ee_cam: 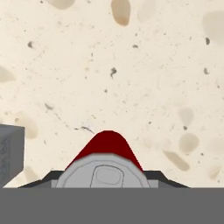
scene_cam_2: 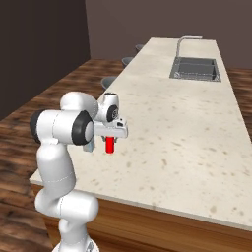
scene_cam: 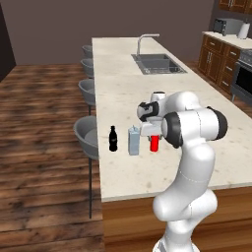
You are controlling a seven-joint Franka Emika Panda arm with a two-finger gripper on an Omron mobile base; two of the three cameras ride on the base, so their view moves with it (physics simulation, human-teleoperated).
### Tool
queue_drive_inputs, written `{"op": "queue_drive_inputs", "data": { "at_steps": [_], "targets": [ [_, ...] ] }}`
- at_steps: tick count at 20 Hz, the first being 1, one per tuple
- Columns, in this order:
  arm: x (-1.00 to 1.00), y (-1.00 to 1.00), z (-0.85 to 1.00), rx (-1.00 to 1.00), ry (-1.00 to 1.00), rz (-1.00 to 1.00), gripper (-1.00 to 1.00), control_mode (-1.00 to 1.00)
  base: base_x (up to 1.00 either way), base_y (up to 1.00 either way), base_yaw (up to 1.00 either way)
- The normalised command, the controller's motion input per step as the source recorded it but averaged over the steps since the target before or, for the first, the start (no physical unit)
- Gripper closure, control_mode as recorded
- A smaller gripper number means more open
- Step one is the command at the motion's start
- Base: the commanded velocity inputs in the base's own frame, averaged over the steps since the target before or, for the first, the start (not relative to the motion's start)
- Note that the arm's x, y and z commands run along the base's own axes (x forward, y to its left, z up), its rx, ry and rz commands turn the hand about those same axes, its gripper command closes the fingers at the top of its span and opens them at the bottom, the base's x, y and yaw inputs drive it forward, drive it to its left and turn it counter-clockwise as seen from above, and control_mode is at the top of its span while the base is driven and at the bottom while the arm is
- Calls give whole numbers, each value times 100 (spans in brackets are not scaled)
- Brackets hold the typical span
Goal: Move the drinks to the dining counter.
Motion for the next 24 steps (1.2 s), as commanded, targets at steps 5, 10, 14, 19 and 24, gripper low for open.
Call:
{"op": "queue_drive_inputs", "data": {
  "at_steps": [5, 10, 14, 19, 24],
  "targets": [
    [0, 0, -19, 0, 0, 2, 100, -100, 0, 0, 0],
    [0, 0, 0, 0, 0, 0, -100, -100, 0, 0, 0],
    [-1, 0, 0, 0, 0, 0, -100, -100, 0, 0, 0],
    [-27, 0, 30, 0, 0, 0, -100, -100, 0, 0, 0],
    [-73, 0, 54, 0, 0, 0, -100, -100, 0, 0, 0]
  ]
}}
